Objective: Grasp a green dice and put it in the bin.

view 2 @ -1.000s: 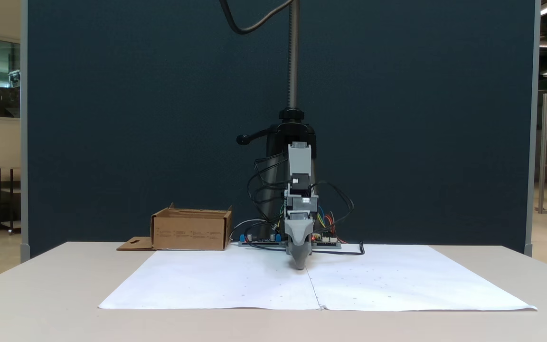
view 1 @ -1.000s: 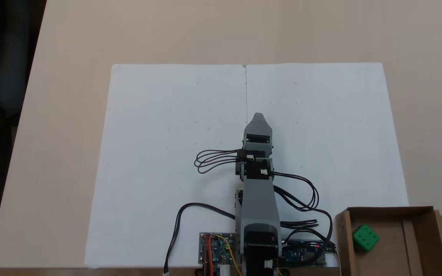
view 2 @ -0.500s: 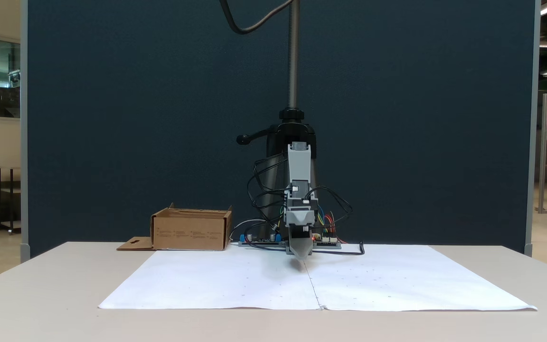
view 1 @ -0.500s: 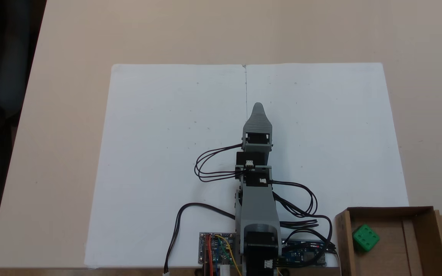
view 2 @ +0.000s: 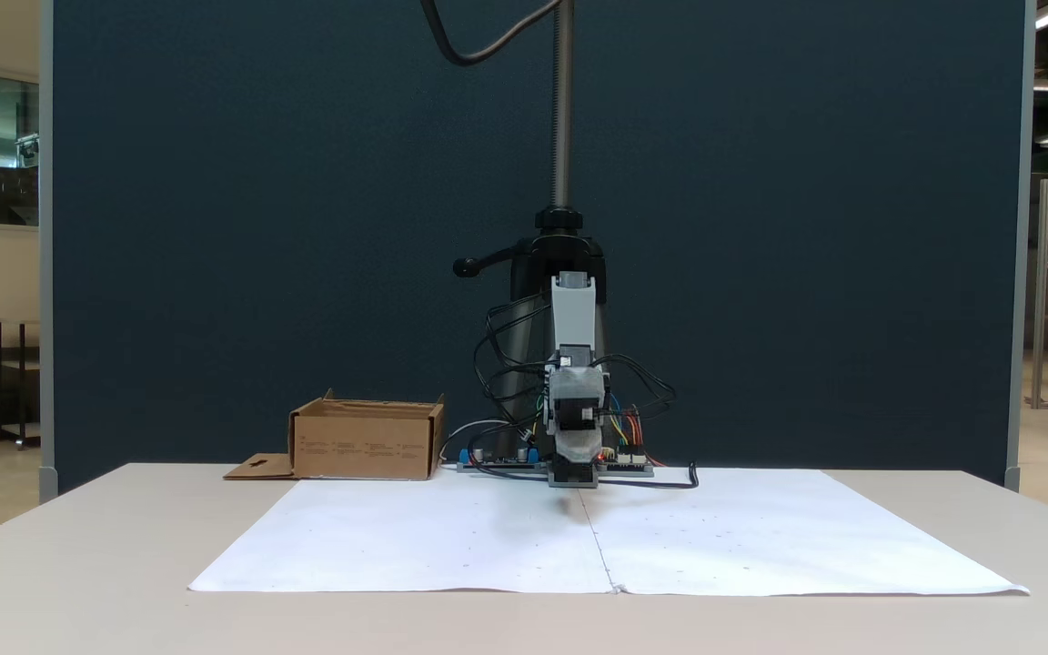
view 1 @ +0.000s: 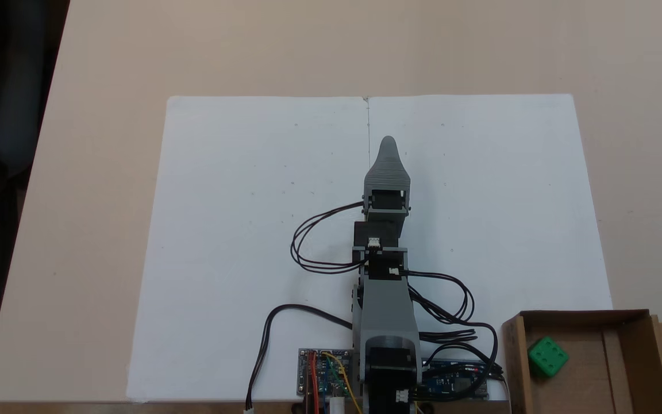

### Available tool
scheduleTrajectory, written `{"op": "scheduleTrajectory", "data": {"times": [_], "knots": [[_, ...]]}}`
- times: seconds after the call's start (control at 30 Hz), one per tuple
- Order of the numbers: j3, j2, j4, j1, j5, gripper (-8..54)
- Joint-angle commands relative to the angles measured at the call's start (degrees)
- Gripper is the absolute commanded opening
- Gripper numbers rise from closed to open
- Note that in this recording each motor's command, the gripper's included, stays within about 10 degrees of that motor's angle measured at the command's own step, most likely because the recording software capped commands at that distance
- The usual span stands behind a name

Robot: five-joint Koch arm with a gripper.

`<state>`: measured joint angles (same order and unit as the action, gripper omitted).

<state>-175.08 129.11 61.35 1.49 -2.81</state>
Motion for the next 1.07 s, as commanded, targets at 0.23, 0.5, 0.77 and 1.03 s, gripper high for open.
{"op": "scheduleTrajectory", "data": {"times": [0.23,0.5,0.77,1.03], "knots": [[-4.2,6.8,15.4,1.2,4.4,45.0],[-4.2,6.7,22.2,0.8,4.4,45.0],[-4.2,6.7,27.8,0.9,4.4,45.0],[-4.2,6.7,27.9,0.9,4.3,45.0]]}}
